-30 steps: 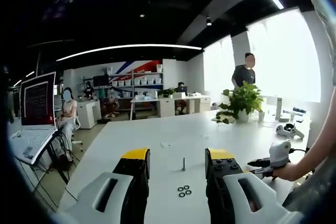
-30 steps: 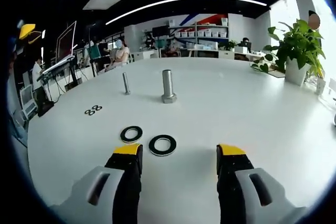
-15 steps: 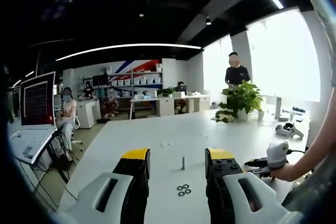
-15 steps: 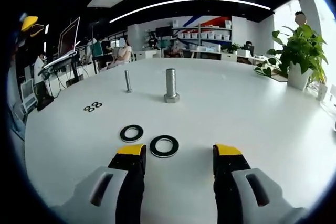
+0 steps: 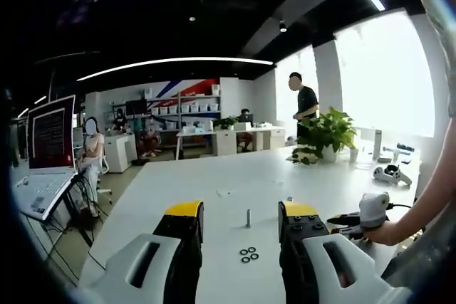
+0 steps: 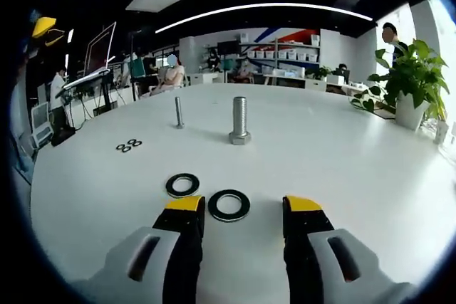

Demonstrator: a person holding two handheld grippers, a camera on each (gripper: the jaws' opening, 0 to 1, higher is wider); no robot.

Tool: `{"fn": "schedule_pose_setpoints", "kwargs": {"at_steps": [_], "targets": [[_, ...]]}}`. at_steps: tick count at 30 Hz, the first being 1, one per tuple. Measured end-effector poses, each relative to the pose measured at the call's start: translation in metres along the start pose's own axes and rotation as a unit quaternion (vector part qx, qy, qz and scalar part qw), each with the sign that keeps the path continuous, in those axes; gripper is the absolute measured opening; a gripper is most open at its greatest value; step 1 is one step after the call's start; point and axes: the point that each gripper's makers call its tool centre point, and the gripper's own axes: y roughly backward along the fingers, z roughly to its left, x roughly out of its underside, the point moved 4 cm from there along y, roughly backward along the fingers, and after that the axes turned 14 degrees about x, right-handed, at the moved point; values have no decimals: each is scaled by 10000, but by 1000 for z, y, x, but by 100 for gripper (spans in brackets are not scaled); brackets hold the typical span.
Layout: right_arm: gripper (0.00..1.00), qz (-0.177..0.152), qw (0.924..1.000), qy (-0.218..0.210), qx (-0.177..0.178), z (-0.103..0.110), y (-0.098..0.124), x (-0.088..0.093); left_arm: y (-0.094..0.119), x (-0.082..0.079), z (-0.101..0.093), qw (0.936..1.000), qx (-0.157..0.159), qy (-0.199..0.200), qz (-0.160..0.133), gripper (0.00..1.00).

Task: Place the washer onto the threaded stud by aligning its center hole with the stud, sliding it down to the base, and recovering from edge contact or off-axis alignment until the washer reaches the visible bottom stop.

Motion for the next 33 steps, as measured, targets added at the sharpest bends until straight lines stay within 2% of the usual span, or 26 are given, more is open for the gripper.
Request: {"fn": "schedule_pose_setpoints", "kwargs": {"at_steps": [22,33], "targets": [[26,-109,9995,80,-300,11,4,-1,-2,1,-3,10000,21,3,-5,40],[26,-31,9993,117,-344,11,5,-2,-2,0,-3,10000,31,20,-38,40]]}}
